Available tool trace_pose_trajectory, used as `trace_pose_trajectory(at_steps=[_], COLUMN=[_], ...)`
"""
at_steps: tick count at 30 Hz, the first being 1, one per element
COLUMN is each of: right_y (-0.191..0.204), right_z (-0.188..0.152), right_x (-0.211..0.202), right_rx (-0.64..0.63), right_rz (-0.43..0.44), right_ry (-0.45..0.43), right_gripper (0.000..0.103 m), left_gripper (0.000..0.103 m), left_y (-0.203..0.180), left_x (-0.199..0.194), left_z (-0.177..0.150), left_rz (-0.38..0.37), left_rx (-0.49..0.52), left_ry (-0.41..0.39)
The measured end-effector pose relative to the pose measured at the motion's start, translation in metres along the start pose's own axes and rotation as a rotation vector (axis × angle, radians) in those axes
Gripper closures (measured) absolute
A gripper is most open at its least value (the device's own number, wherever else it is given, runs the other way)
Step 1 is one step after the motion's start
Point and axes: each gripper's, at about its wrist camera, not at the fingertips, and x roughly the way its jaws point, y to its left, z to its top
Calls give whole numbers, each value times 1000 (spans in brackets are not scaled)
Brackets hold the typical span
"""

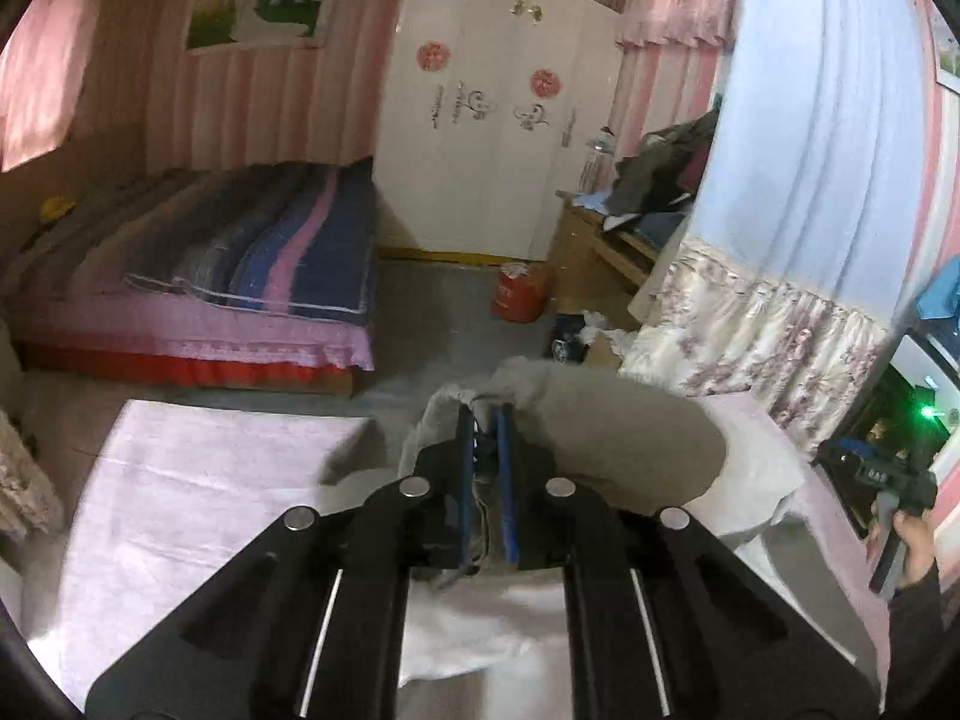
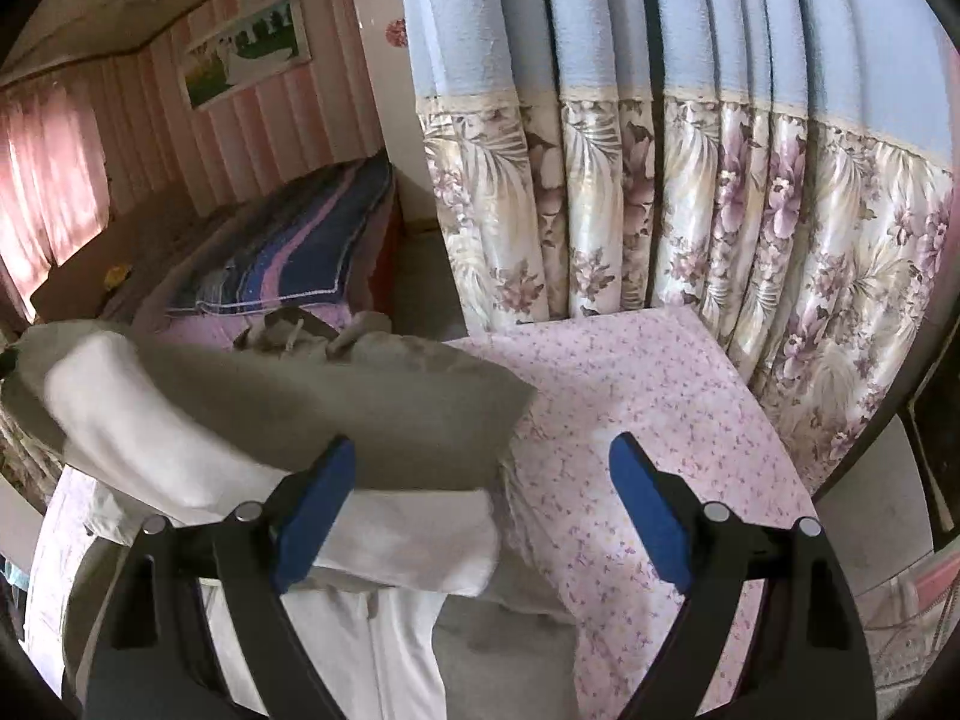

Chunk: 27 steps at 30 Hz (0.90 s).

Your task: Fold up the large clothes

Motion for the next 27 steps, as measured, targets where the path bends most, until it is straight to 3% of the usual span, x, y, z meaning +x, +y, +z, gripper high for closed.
trace_pose_trajectory(at_steps=[2,4,6,10,11,12,14,15,21,22,23,24,25,27], right_y=[4,6,10,25,30,34,47,56,99,101,102,101,97,92], right_z=[-2,-7,-14,-22,-23,-24,-28,-31,-54,-56,-58,-57,-56,-54], right_x=[3,9,16,21,18,15,11,12,35,40,43,44,40,21], right_rx=[-14,-14,-22,-100,-124,-142,-195,-236,-424,-437,-445,-443,-427,-426], right_rz=[-6,8,38,58,87,125,200,215,191,180,177,200,224,242], right_ry=[3,18,51,82,76,70,75,91,177,182,179,179,165,84], right_gripper=[16,16,16,16,16,16,16,16,18,39,86,102,101,101], left_gripper=[95,94,93,84,70,41,9,6,5,5,6,13,21,66], left_y=[12,28,46,49,49,48,48,50,56,54,55,52,50,45], left_x=[3,28,59,90,88,85,75,68,57,67,72,84,86,99], left_z=[-15,-43,-74,-108,-109,-106,-97,-94,-77,-76,-76,-76,-79,-85], left_rz=[95,152,159,137,138,139,155,152,109,102,89,62,42,3], left_rx=[30,34,18,-16,-22,-24,-27,-32,-43,-39,-41,-48,-48,-55], left_ry=[29,120,230,330,327,310,258,232,254,289,310,339,353,396])
